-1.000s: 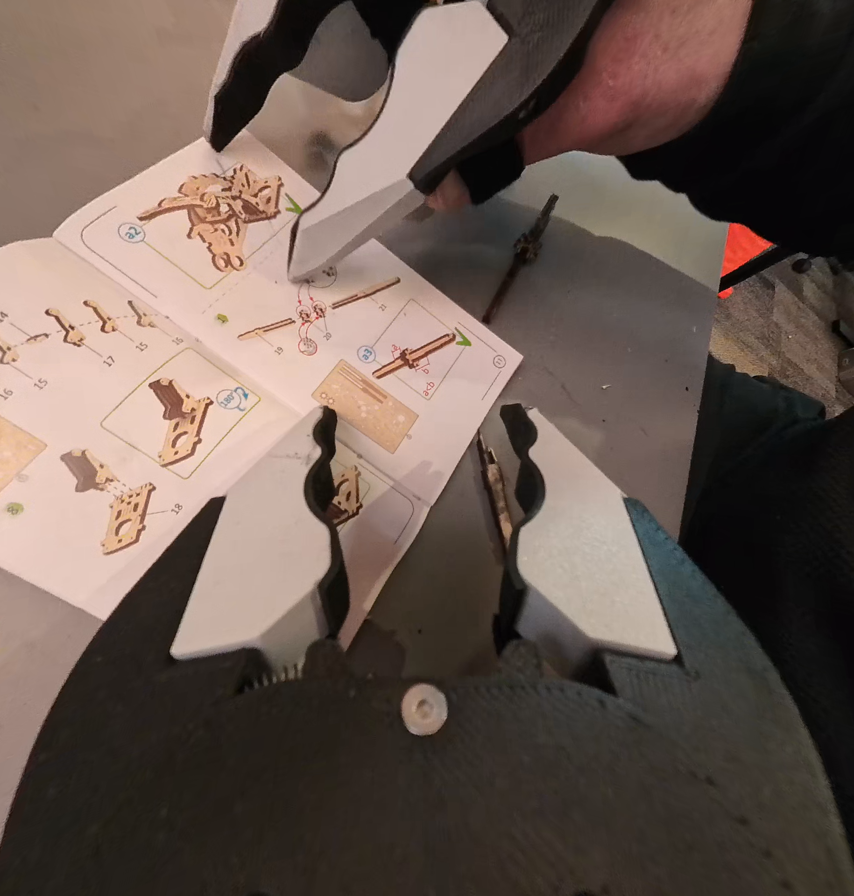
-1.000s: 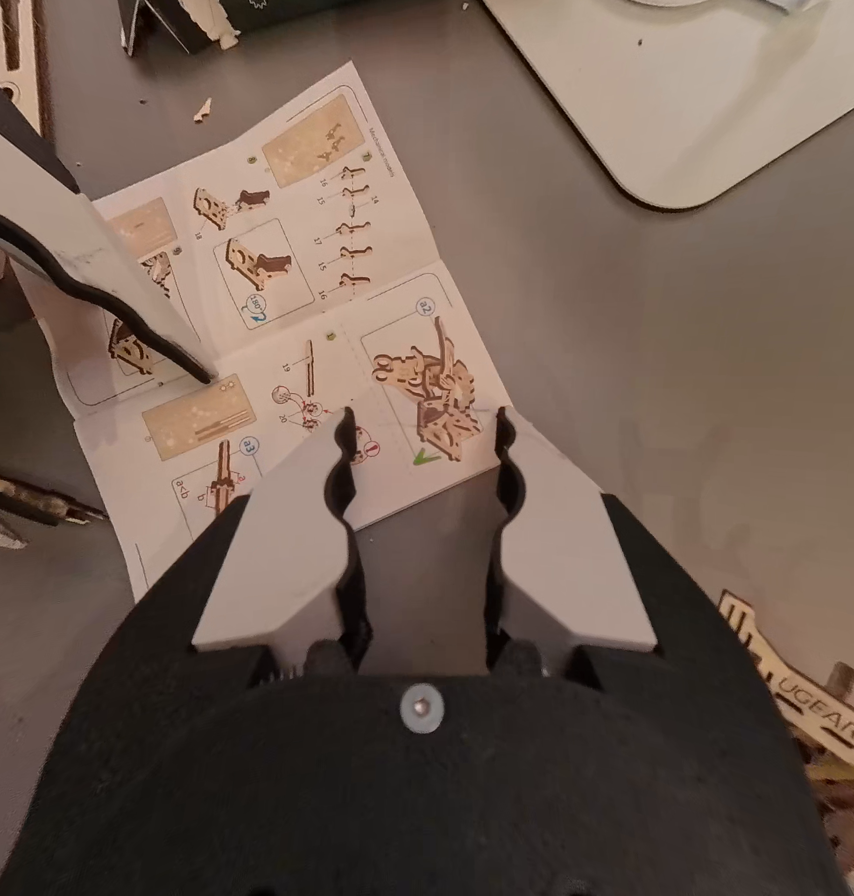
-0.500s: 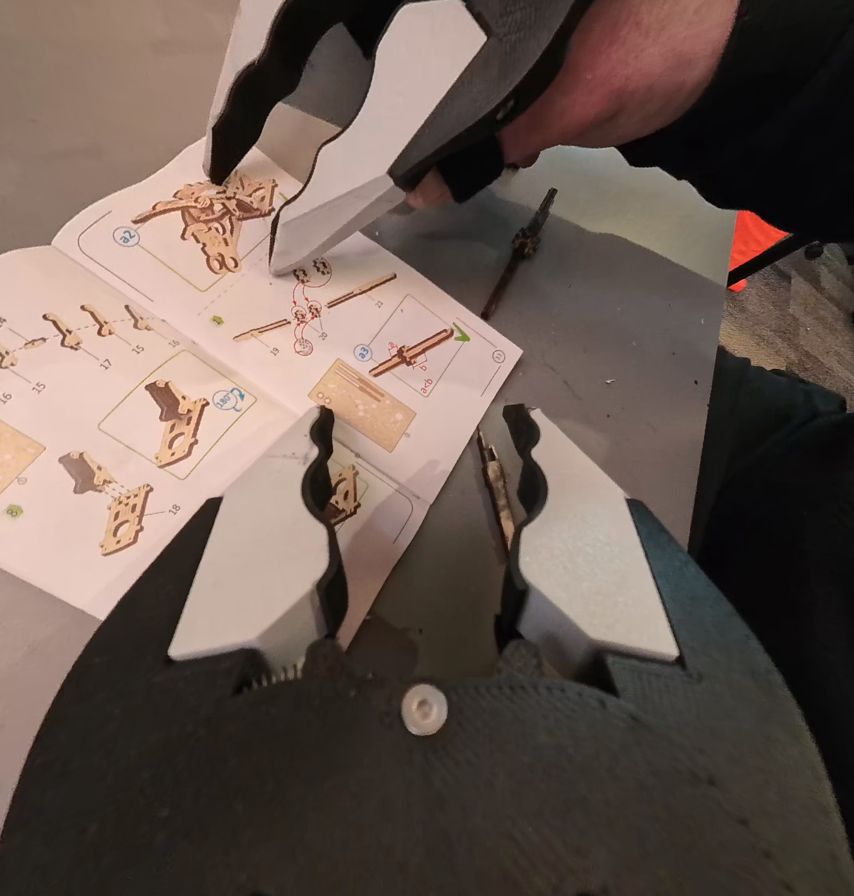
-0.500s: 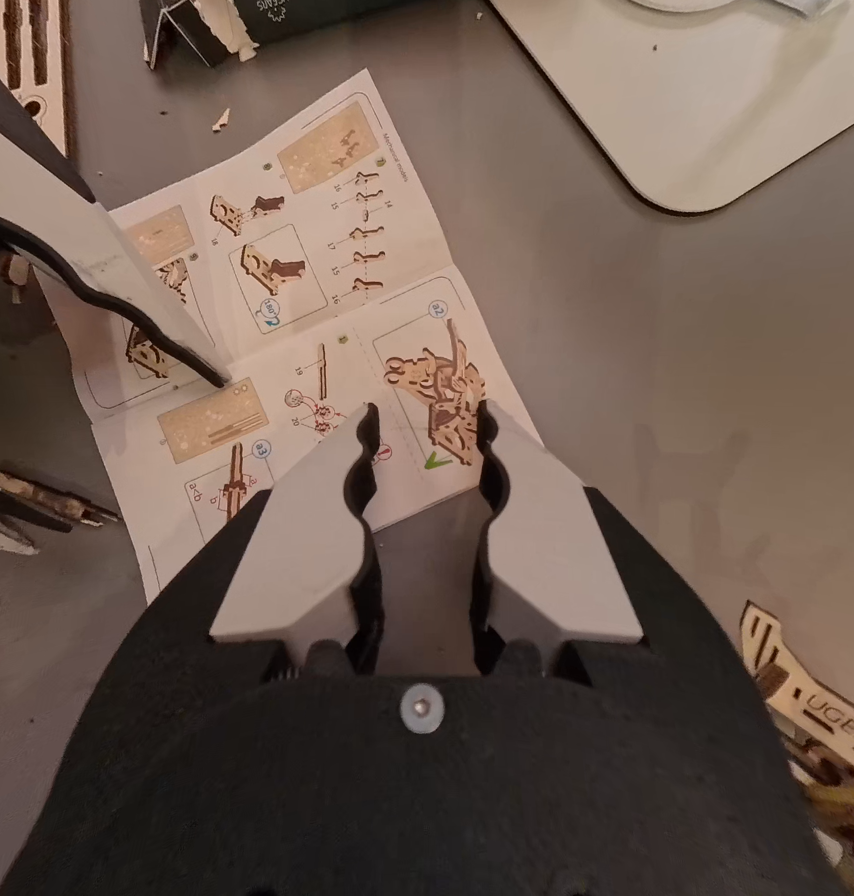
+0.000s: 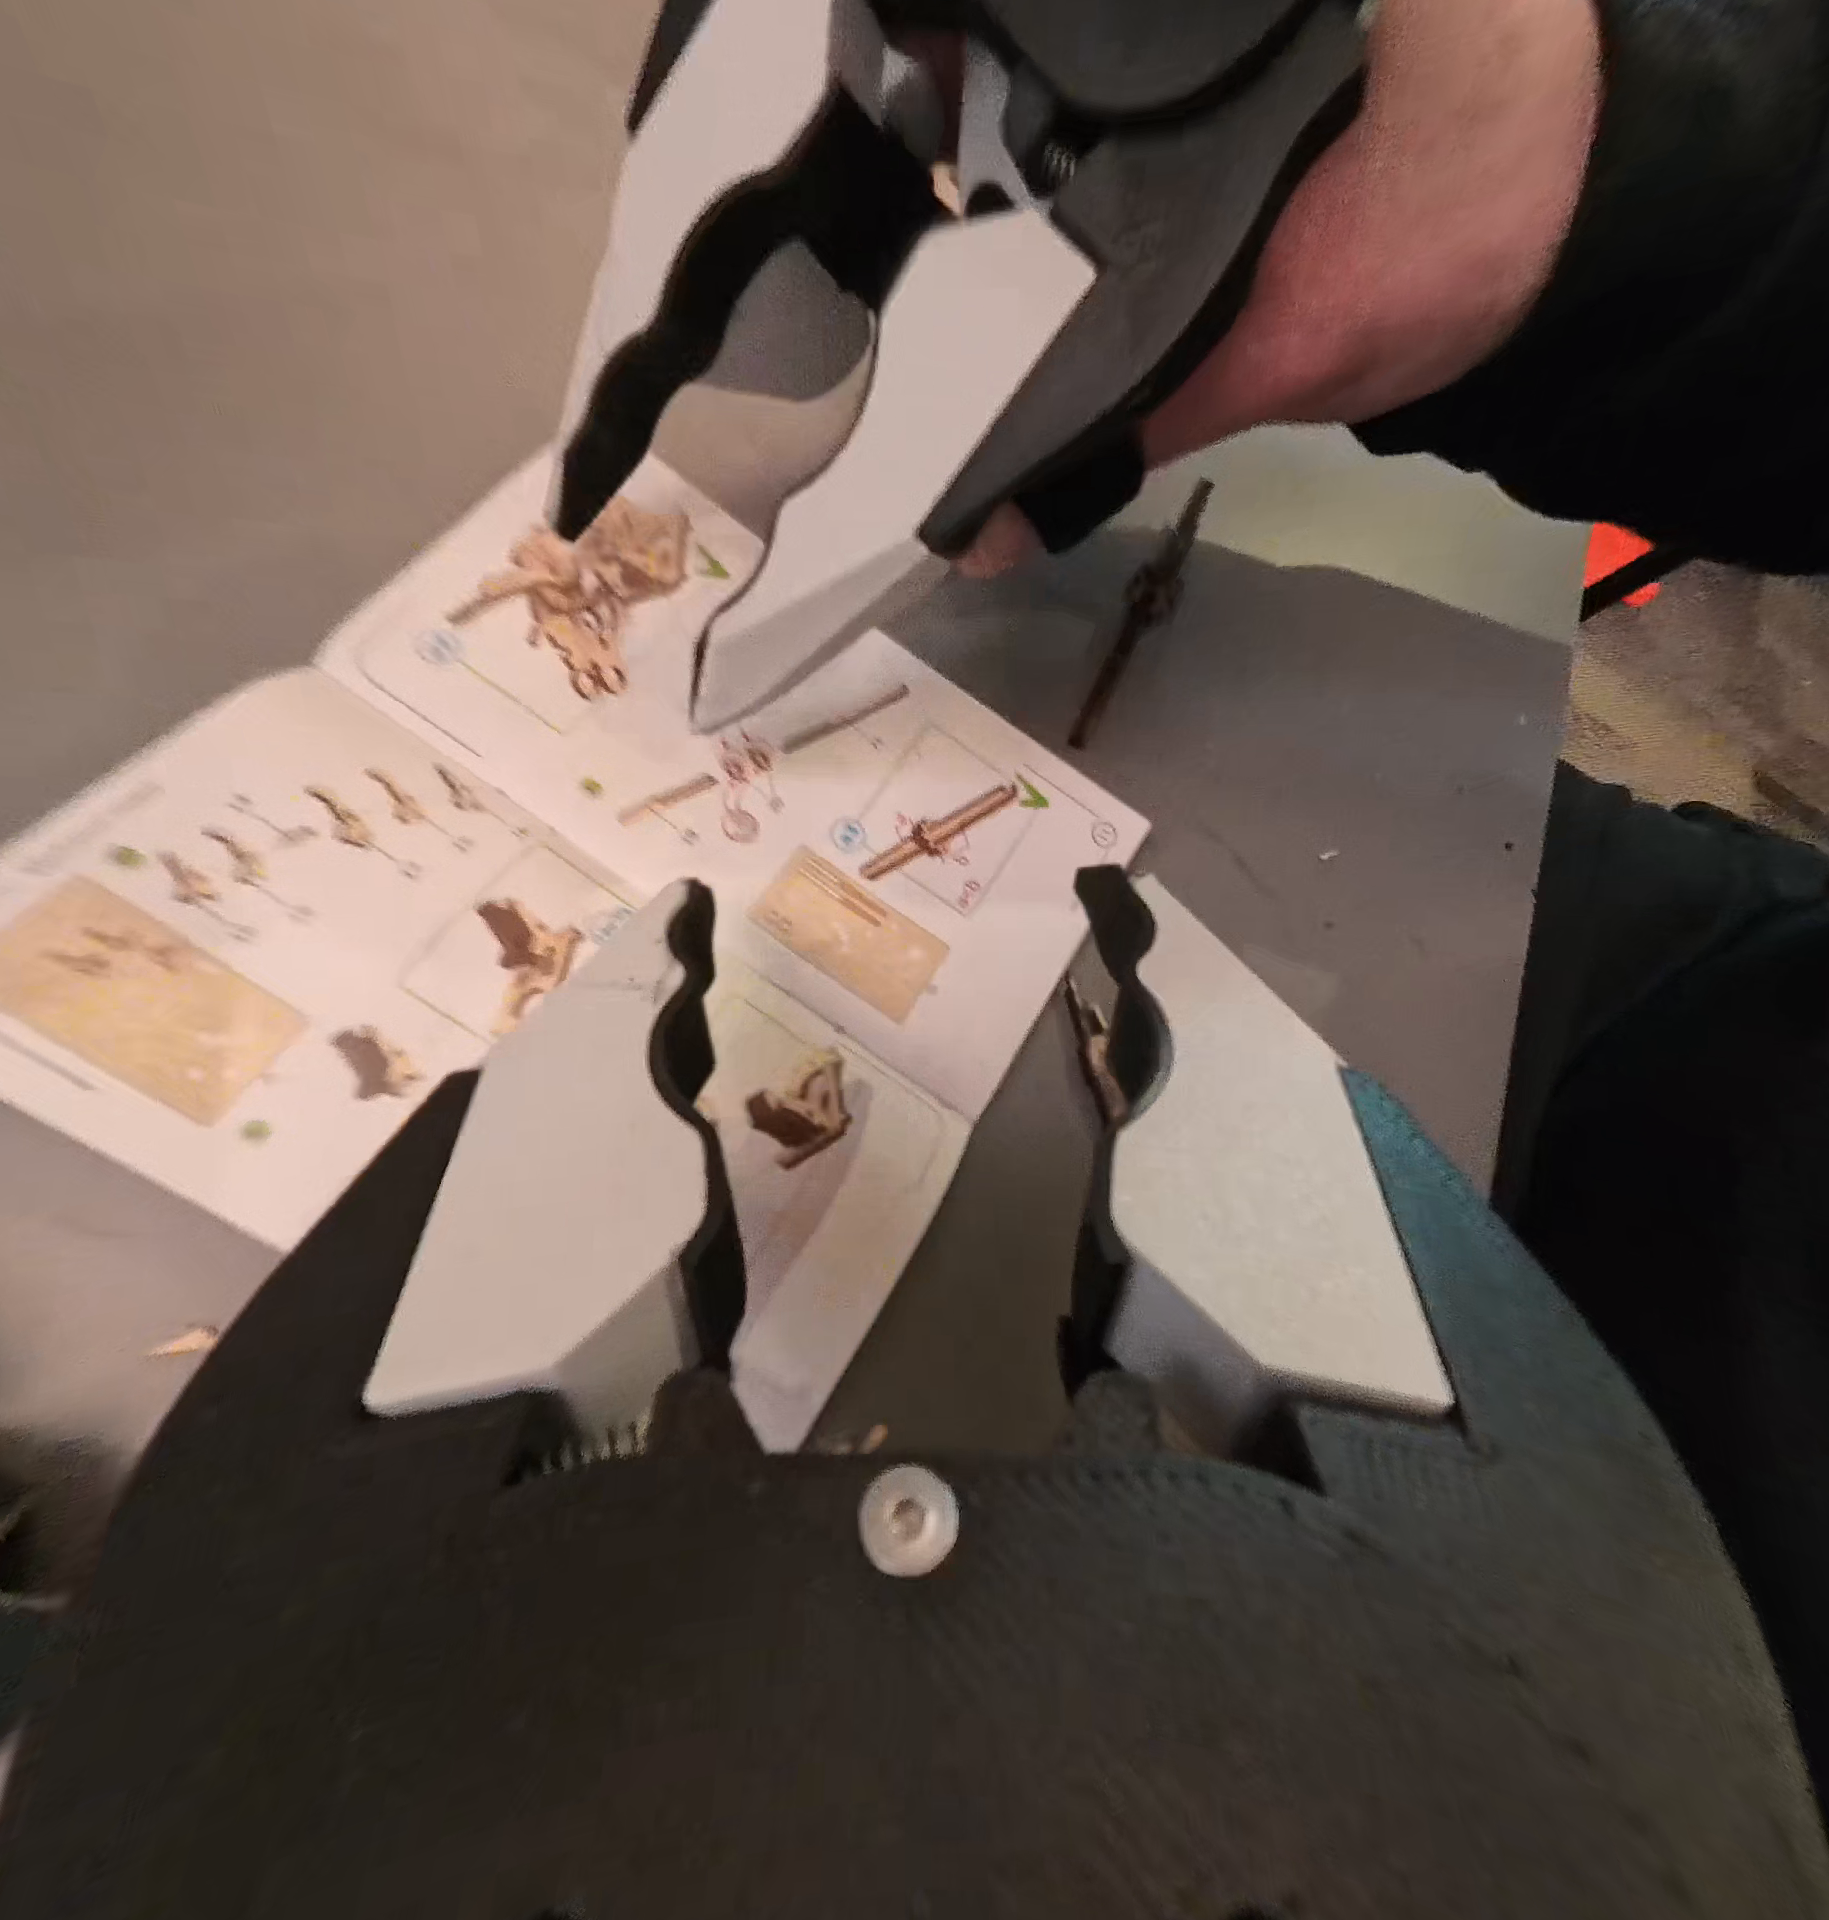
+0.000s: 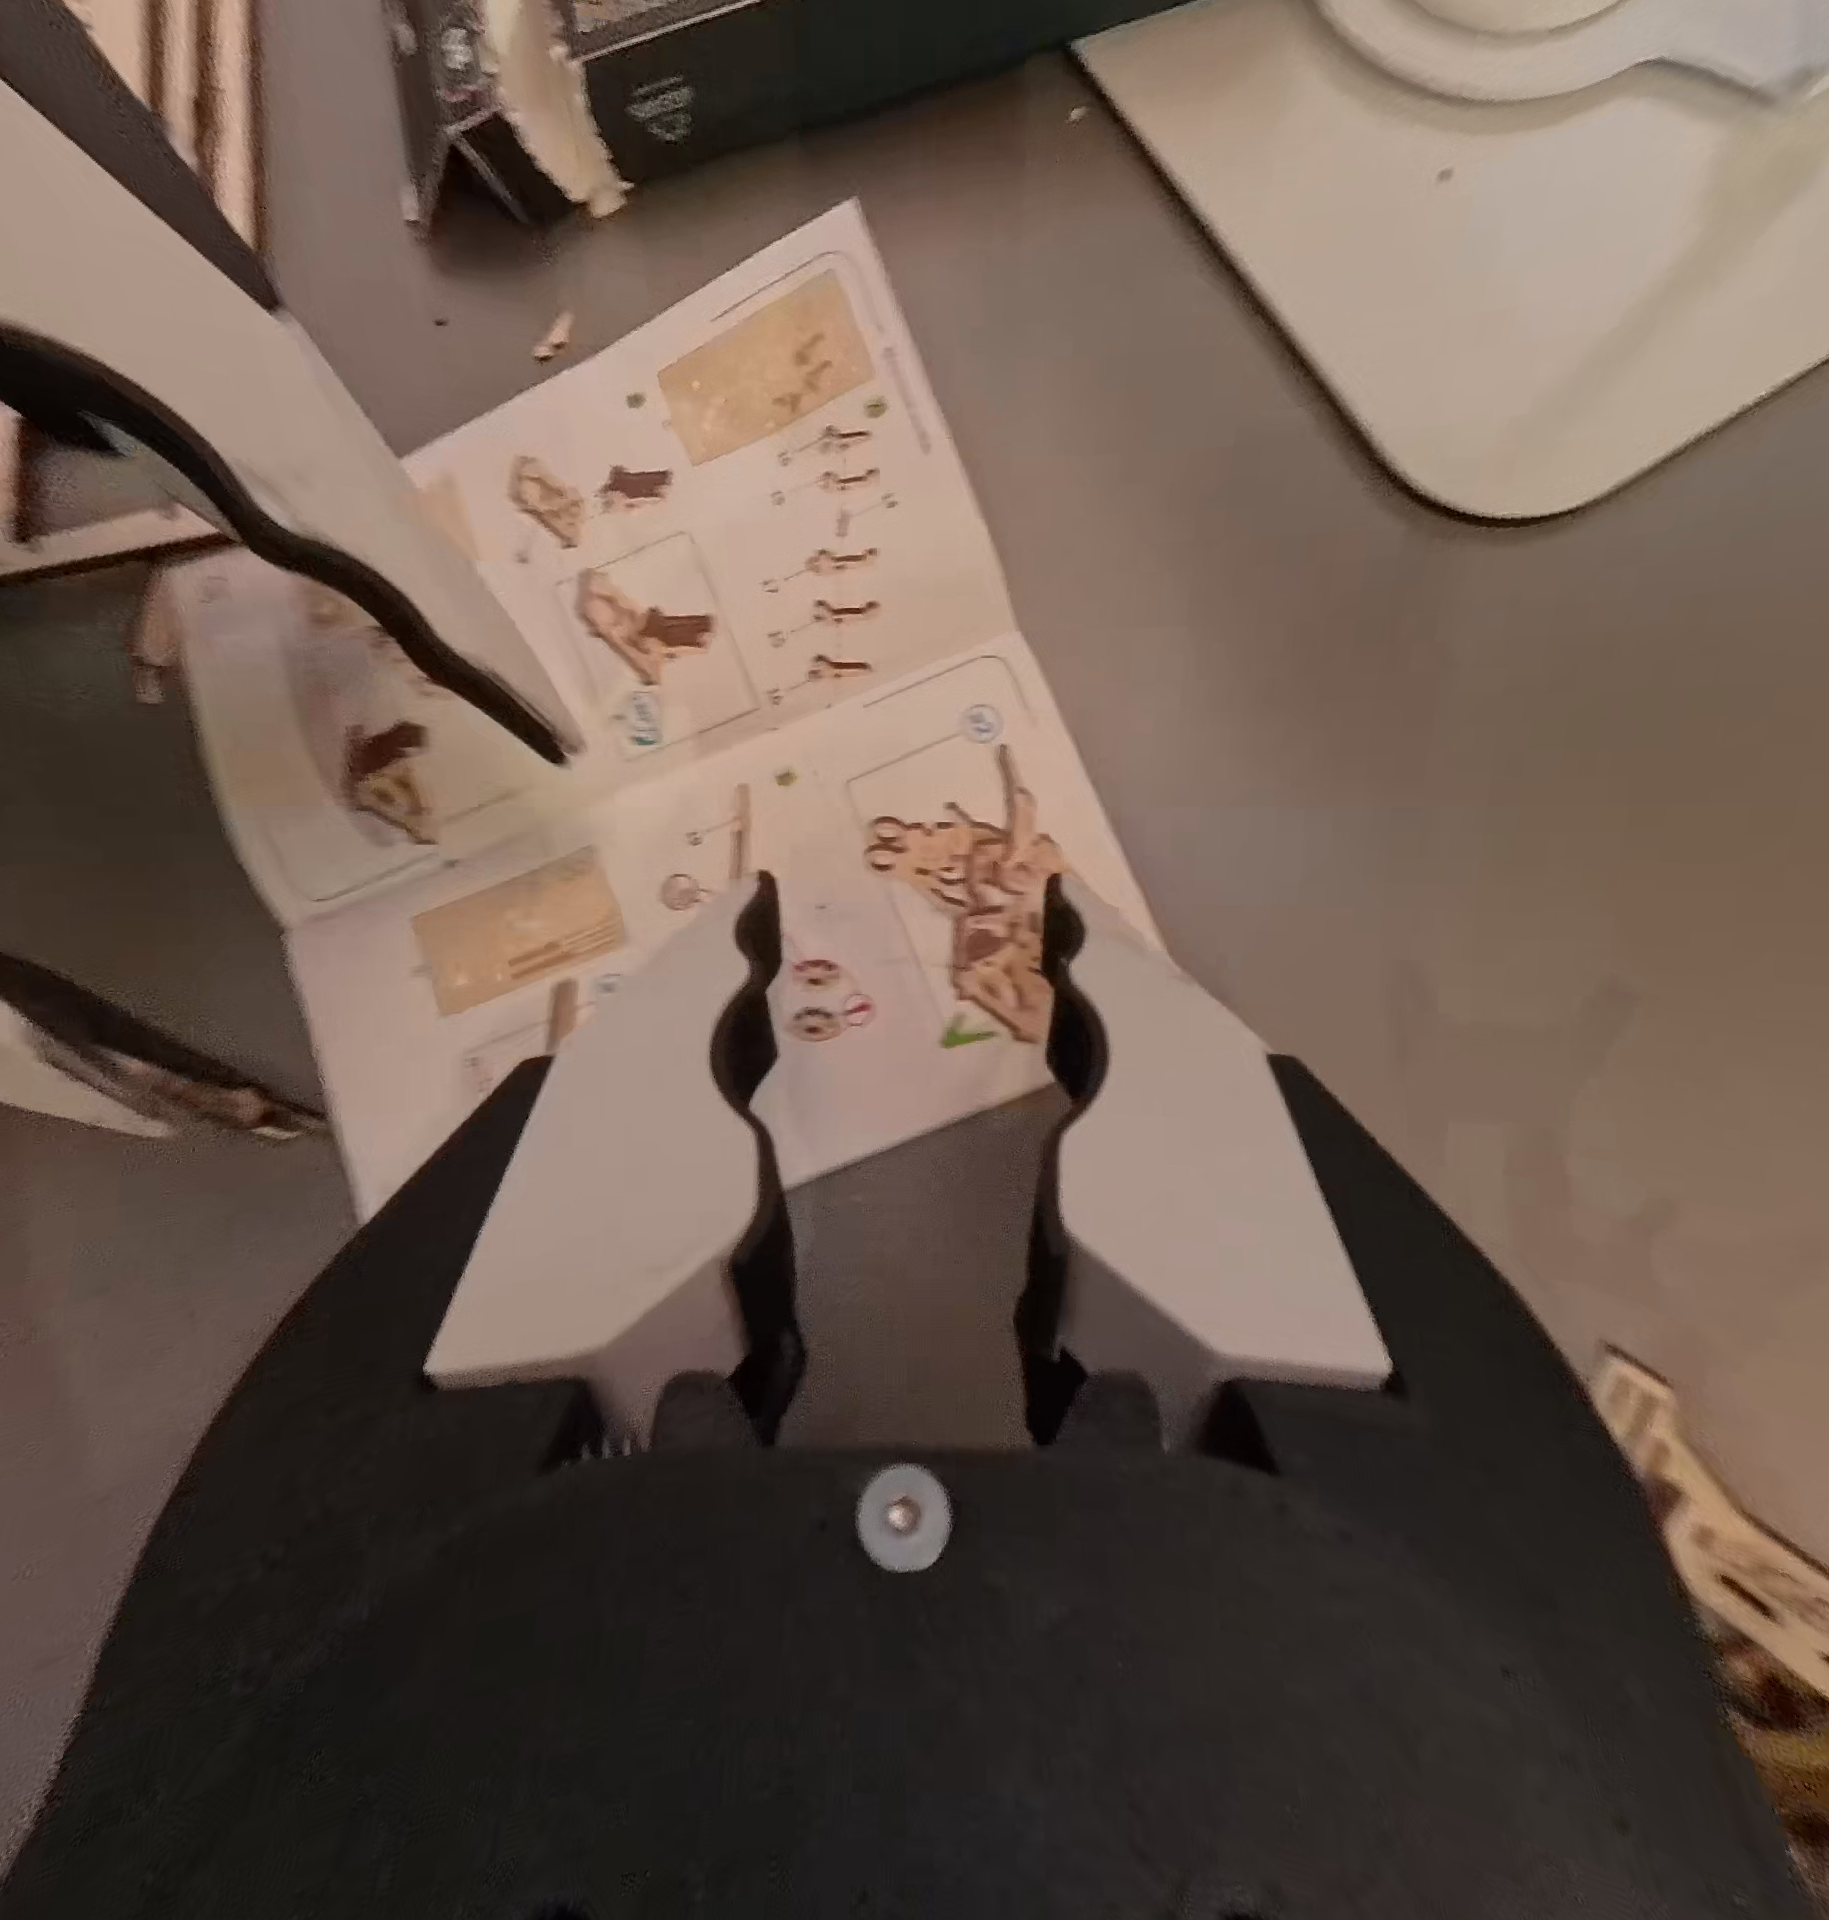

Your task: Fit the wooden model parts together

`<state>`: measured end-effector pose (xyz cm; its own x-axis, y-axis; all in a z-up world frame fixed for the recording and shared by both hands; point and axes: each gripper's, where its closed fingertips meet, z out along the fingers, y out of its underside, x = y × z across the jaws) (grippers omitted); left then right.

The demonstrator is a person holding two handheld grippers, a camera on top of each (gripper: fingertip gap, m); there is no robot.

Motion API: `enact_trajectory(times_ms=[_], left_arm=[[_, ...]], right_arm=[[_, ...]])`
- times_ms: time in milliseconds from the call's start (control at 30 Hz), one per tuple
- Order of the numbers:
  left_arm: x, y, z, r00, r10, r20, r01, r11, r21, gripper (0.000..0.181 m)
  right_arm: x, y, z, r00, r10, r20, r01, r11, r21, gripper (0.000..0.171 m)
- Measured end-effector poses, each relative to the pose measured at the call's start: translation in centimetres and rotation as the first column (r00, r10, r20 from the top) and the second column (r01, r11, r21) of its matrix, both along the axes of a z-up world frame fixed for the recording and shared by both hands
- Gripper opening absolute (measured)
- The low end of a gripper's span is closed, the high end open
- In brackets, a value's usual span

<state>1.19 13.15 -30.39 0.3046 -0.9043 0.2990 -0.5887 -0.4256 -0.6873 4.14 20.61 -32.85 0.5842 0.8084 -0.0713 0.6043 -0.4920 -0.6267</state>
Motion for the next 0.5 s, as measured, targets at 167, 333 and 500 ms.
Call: enact_trajectory(times_ms=[167,333,500], left_arm=[[-0.5,0.1,-2.2,0.996,-0.033,-0.085,0.029,0.998,-0.05,0.075],[-0.6,0.4,-2.2,0.999,-0.013,-0.044,0.01,0.998,-0.054,0.07],[-0.5,0.4,-2.2,1.0,-0.004,-0.027,0.002,0.998,-0.059,0.07]], right_arm=[[1.4,1.4,-0.9,0.998,-0.018,0.053,0.016,0.999,0.029,0.069],[1.5,1.4,-0.9,0.999,-0.01,0.05,0.009,1.0,0.018,0.055],[1.7,1.3,-0.8,0.998,-0.005,0.065,0.003,1.0,0.026,0.05]])
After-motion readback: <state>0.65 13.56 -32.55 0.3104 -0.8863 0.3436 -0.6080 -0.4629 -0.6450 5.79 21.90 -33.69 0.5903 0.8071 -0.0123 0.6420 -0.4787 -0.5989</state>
